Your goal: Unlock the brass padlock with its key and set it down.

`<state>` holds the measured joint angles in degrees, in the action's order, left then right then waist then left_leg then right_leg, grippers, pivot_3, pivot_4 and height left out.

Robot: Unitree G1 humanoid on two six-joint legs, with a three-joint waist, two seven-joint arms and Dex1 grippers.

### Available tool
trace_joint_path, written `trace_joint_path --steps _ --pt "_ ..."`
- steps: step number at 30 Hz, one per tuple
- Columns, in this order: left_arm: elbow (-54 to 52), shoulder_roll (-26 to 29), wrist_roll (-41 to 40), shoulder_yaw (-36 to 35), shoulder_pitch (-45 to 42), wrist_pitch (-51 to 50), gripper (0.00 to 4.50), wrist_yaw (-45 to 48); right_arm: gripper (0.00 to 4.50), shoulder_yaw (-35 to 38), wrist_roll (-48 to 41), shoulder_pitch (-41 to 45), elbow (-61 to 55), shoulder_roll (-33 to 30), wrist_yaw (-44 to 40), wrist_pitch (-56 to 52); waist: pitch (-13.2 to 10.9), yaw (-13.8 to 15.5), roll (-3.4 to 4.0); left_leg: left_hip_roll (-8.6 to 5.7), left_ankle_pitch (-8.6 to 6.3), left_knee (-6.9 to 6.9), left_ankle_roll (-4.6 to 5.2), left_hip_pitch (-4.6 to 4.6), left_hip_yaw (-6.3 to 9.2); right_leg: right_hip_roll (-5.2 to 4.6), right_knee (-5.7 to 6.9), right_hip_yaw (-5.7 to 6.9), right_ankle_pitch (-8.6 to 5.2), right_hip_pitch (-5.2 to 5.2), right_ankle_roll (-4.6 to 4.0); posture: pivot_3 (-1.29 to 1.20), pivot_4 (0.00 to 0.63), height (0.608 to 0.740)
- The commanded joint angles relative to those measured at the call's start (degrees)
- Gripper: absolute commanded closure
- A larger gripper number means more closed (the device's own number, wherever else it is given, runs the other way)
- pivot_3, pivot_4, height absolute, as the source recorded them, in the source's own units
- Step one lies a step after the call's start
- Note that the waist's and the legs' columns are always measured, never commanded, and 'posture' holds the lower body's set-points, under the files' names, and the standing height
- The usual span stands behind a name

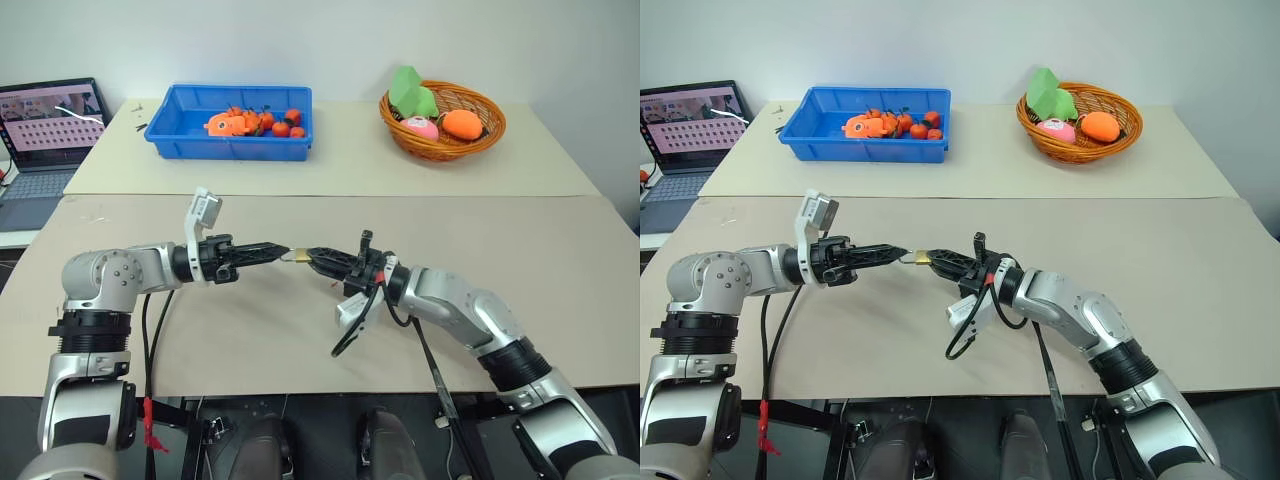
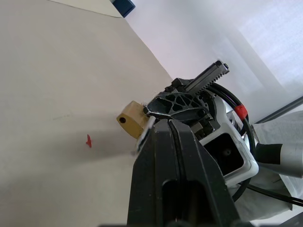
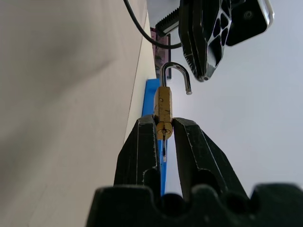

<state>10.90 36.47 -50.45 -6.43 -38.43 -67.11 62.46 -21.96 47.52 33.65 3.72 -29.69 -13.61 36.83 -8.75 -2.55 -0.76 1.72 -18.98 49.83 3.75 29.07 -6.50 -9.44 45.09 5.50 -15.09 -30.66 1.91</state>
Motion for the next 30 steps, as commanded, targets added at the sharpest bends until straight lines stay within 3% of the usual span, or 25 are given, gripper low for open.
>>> trace_joint_path --steps 1,14,30 --pt "-1.42 0.69 -0.21 -0.64 -1.58 0.31 4.46 0.53 4.40 0.86 0.20 2.07 -1.00 0.43 1.64 -0.70 0.00 -0.01 0.00 0.00 0.00 0.00 0.00 0.00 0.00 0.00 0.00 0.00 0.00 0.00 0.00 0.00 0.150 0.664" --pt "5.19 0.62 1.93 -3.18 -5.79 3.07 4.46 -1.96 4.40 -0.51 2.13 -0.96 -0.47 -1.40 3.00 0.77 0.00 0.00 0.00 0.00 0.00 0.02 0.00 0.01 0.00 0.00 0.01 0.00 0.00 0.00 0.00 0.00 0.150 0.664" --pt "6.09 -1.18 7.54 2.77 -6.83 6.24 4.46 1.74 4.40 0.44 -1.23 0.73 -6.11 0.12 -1.01 -2.65 0.00 0.02 0.00 -0.02 0.00 0.02 0.00 0.06 0.00 0.00 0.00 0.02 0.00 -0.03 0.01 0.00 0.150 0.664"
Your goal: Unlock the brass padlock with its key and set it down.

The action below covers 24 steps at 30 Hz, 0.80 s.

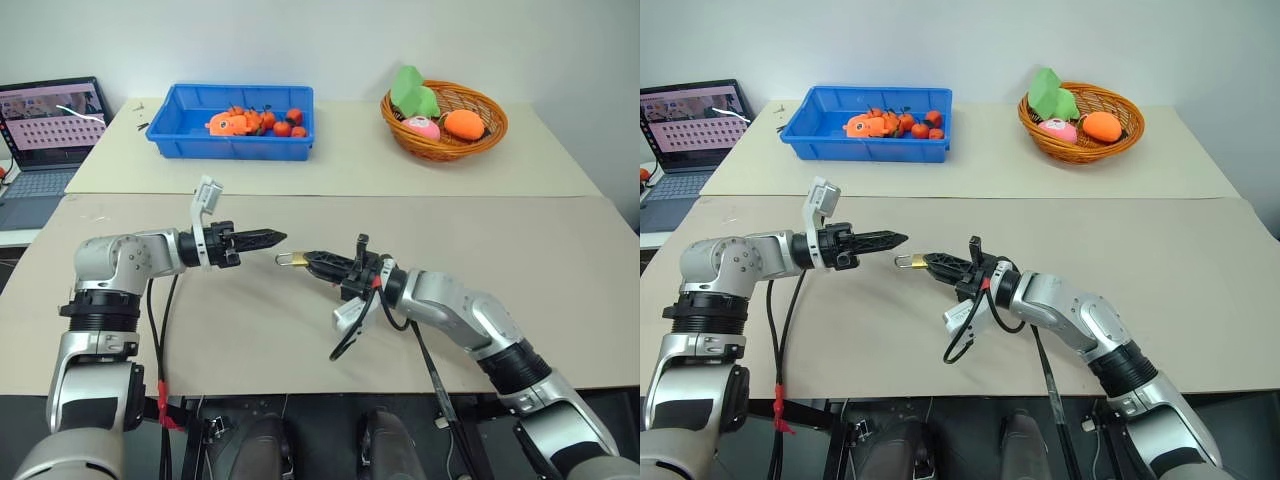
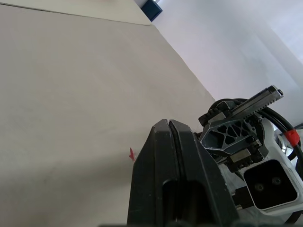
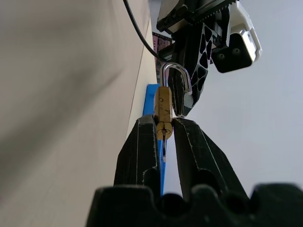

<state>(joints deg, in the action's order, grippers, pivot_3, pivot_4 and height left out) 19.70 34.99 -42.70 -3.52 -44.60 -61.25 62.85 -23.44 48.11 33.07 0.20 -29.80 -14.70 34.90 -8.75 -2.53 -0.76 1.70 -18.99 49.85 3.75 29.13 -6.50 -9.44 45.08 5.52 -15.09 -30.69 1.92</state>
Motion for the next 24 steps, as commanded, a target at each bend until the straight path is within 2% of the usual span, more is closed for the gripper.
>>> trace_joint_path --steps 1,9,24 --pt "-3.53 0.42 -0.57 -0.03 -0.55 -0.09 4.46 1.71 4.40 1.95 -1.68 1.37 -2.31 0.07 0.19 -0.75 0.00 0.00 0.00 0.00 0.00 0.00 0.00 0.00 0.00 0.00 0.00 0.00 0.00 0.00 0.00 0.00 0.150 0.664" --pt "-6.40 1.10 -0.66 0.19 0.13 -1.63 4.46 2.89 4.40 2.09 -1.61 2.16 -1.33 0.19 0.52 -1.25 0.00 -0.01 0.00 0.00 0.00 0.00 0.00 0.00 0.00 0.00 0.01 -0.01 0.00 0.00 0.00 0.00 0.150 0.664" --pt "-5.54 1.52 -0.01 0.16 0.12 -1.00 4.46 3.29 4.40 2.74 -2.43 4.32 0.03 0.48 1.12 -3.12 0.00 -0.02 0.00 0.00 0.00 0.00 0.00 0.01 0.01 0.00 0.01 0.00 0.00 -0.01 0.00 0.00 0.150 0.664"
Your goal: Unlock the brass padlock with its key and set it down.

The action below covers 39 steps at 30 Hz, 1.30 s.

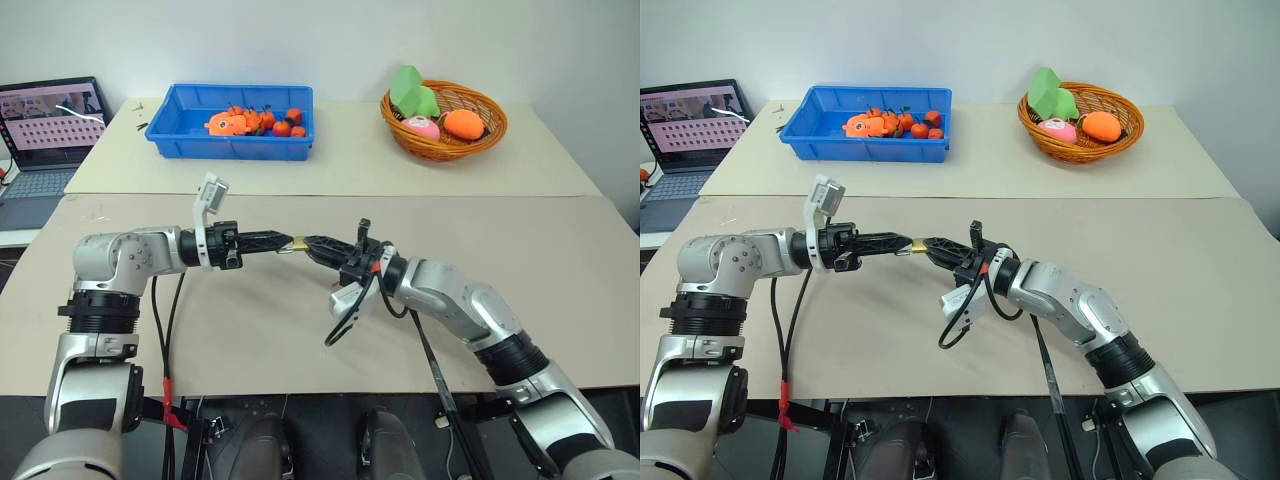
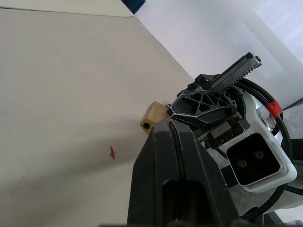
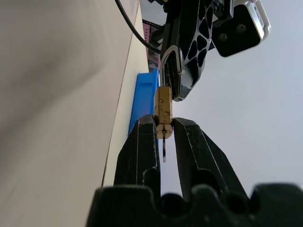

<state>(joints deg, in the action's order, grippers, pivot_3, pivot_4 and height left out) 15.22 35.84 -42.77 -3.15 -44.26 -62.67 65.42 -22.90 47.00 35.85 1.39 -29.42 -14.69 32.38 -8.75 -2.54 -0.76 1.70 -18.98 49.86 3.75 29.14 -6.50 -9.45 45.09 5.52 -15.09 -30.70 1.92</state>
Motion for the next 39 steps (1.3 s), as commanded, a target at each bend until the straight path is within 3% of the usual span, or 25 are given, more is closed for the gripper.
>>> trace_joint_path --steps 1,10,15,19,23,25,39 --pt "-0.88 0.66 0.15 -0.19 -0.27 0.52 4.46 0.76 4.40 2.25 -1.43 1.54 -1.08 0.15 1.11 -0.77 0.00 -0.02 0.00 0.00 0.00 0.00 0.00 0.00 0.00 0.00 0.00 0.00 0.00 0.00 0.00 0.00 0.150 0.664" --pt "0.00 0.27 -0.15 -2.50 -0.58 1.78 4.46 0.69 4.40 2.11 -1.27 0.45 0.70 0.27 1.85 -1.46 0.00 -0.03 0.00 0.00 0.00 0.00 0.00 0.00 0.00 0.01 0.00 0.00 0.00 0.00 0.00 0.00 0.150 0.664" --pt "-0.65 2.98 -0.47 -5.86 -1.79 4.56 4.46 1.74 4.40 1.81 -1.77 -3.11 1.08 0.26 2.13 -1.79 0.00 -0.05 0.00 0.01 0.00 -0.01 0.00 0.01 0.00 0.00 -0.01 0.00 0.00 -0.02 0.00 0.00 0.150 0.664" --pt "-5.58 8.73 4.08 -1.74 2.25 10.68 4.46 6.38 4.40 1.43 -2.03 -5.49 -0.98 -0.13 0.54 -1.69 0.00 -0.27 0.00 0.01 0.00 -0.02 0.00 0.02 -0.02 0.01 0.00 -0.02 0.00 -0.05 0.00 0.00 0.150 0.664" --pt "-18.58 16.94 10.68 5.95 12.39 20.94 4.46 14.50 4.40 0.48 -0.98 -6.34 -1.33 -0.75 -0.06 -0.70 0.00 -0.36 0.01 0.04 -0.03 -0.03 -0.05 0.02 -0.05 0.02 0.01 -0.05 -0.02 -0.13 -0.04 0.00 0.150 0.664" --pt "-21.17 18.19 11.44 6.47 14.59 23.62 4.46 15.70 4.40 -0.09 -0.09 -6.15 -0.97 -0.59 0.25 -0.59 0.00 -0.12 0.01 0.04 -0.05 -0.02 -0.08 0.05 -0.06 0.02 0.04 -0.06 -0.03 -0.17 -0.07 0.00 0.150 0.664" --pt "-21.50 13.16 14.45 6.69 15.33 31.96 4.46 11.92 4.40 -1.30 0.60 -4.60 3.36 -0.31 -2.64 -2.98 0.00 0.04 0.01 0.03 -0.09 0.05 -0.02 0.23 -0.04 0.04 0.06 -0.05 -0.04 -0.33 -0.05 0.00 0.150 0.664"
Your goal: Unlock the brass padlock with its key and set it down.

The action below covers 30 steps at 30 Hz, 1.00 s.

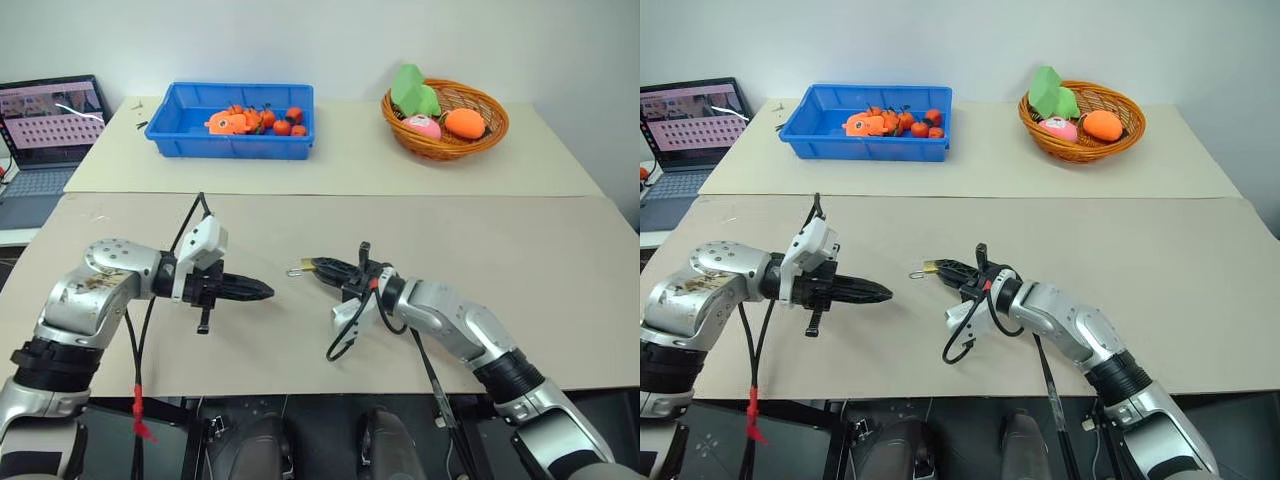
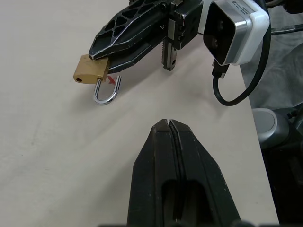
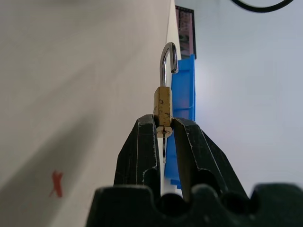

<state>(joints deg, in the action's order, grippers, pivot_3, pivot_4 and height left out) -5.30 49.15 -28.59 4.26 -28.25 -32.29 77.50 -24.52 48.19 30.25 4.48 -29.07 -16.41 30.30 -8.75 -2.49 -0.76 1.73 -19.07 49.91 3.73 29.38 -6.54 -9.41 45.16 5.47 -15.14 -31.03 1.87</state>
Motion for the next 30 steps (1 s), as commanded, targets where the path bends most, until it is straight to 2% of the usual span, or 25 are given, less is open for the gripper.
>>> trace_joint_path --steps 1,9,10,12,15,16,19,26,30 --pt "-0.67 -0.29 0.45 -0.65 -0.76 1.84 4.46 -0.18 4.40 0.12 -0.63 0.92 0.80 -1.12 -1.71 -0.81 0.00 -0.01 0.00 0.00 0.00 0.00 0.00 -0.01 0.00 0.00 0.00 0.00 0.00 0.00 0.00 0.00 0.150 0.664" --pt "0.73 -1.04 1.53 -0.04 -1.27 3.31 4.46 -0.05 4.40 -1.05 -3.10 -0.35 0.80 -2.97 -8.81 -0.86 0.00 0.15 0.00 0.00 0.00 -0.01 0.00 -0.03 0.00 0.00 -0.01 0.00 -0.01 0.03 0.01 0.00 0.150 0.664" --pt "0.84 -1.22 1.60 -0.06 -1.38 3.35 4.49 -0.12 3.90 -1.07 -3.45 -0.45 0.82 -3.03 -9.36 -0.87 0.00 0.24 0.00 0.00 0.00 -0.01 0.00 -0.03 0.02 0.00 -0.03 0.02 -0.01 0.05 0.01 0.00 0.150 0.664" --pt "0.99 -1.46 1.73 -0.11 -1.51 3.50 4.50 -0.14 3.26 -0.95 -4.46 -0.69 0.71 -3.03 -10.75 -1.19 0.00 0.29 0.00 -0.01 -0.01 -0.01 0.01 -0.03 0.03 0.00 -0.05 0.02 -0.01 0.09 0.01 0.00 0.150 0.664" --pt "1.31 -1.79 1.88 -0.05 -1.81 3.65 4.50 -0.16 1.95 -0.88 -6.46 -0.90 0.29 -3.18 -13.94 -2.20 0.00 0.18 0.00 -0.01 -0.01 0.00 0.02 -0.05 0.03 0.00 -0.04 0.01 -0.01 0.09 0.01 0.00 0.150 0.664" --pt "1.37 -1.88 1.94 -0.04 -1.88 3.72 4.50 -0.19 1.84 -1.18 -6.08 -0.88 0.10 -3.57 -14.44 -2.12 0.00 0.18 0.00 0.00 -0.01 0.00 0.01 -0.07 0.03 0.01 -0.03 0.00 -0.01 0.10 0.01 0.00 0.150 0.664" --pt "1.51 -2.13 1.95 -0.03 -2.13 3.69 4.50 -0.23 0.86 -1.36 -6.48 -1.12 -0.26 -4.46 -16.10 -2.53 0.01 0.28 0.01 0.00 -0.01 -0.01 0.02 -0.17 0.04 0.01 -0.05 0.01 -0.01 0.23 0.02 0.00 0.150 0.664" --pt "2.48 -2.54 2.17 0.09 -3.01 3.78 4.50 -0.11 0.86 1.18 -22.80 -5.23 -7.11 -10.58 -34.47 -11.23 0.02 1.65 0.02 -0.04 -0.06 -0.01 0.10 -0.27 0.19 0.01 -0.21 0.08 -0.04 0.55 0.08 0.00 0.150 0.664" --pt "2.61 -3.10 2.13 0.07 -2.63 3.84 4.50 -0.58 0.86 5.33 -36.70 -9.81 -15.52 -13.01 -43.92 -25.50 0.03 2.10 0.01 -0.05 -0.10 0.00 0.18 -0.48 0.28 0.02 -0.36 0.14 -0.05 0.84 0.09 0.00 0.150 0.664"
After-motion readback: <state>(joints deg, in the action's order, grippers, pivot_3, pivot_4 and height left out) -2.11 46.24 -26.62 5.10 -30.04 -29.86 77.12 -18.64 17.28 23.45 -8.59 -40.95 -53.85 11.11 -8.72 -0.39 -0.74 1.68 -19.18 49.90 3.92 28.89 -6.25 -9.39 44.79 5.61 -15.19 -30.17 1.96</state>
